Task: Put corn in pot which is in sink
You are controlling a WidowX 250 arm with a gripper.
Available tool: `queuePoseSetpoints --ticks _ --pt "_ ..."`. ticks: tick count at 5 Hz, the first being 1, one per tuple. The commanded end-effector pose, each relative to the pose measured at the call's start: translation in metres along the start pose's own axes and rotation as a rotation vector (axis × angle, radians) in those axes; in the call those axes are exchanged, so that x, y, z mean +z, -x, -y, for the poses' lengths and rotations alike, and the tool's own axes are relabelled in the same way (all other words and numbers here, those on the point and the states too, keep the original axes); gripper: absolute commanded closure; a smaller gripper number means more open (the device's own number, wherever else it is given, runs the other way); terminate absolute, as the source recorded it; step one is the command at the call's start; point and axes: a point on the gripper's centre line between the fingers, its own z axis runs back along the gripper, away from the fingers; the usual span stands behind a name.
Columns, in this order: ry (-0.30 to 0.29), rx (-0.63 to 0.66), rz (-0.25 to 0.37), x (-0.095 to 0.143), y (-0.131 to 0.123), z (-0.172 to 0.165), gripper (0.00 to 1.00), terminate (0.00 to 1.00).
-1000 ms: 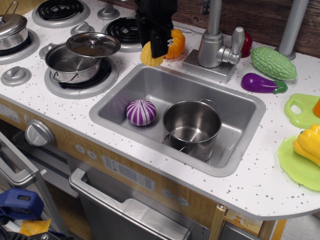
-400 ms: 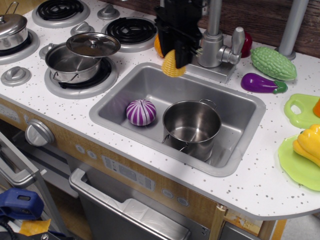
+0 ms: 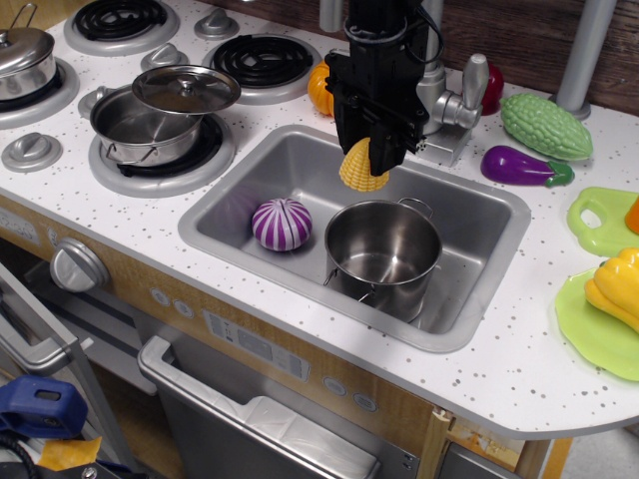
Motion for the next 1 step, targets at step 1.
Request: queuePoseSetpoints --ticks 1 --pt "-0.046 0.029 0.111 0.0236 -0.0048 0.0015 1.0 1.0"
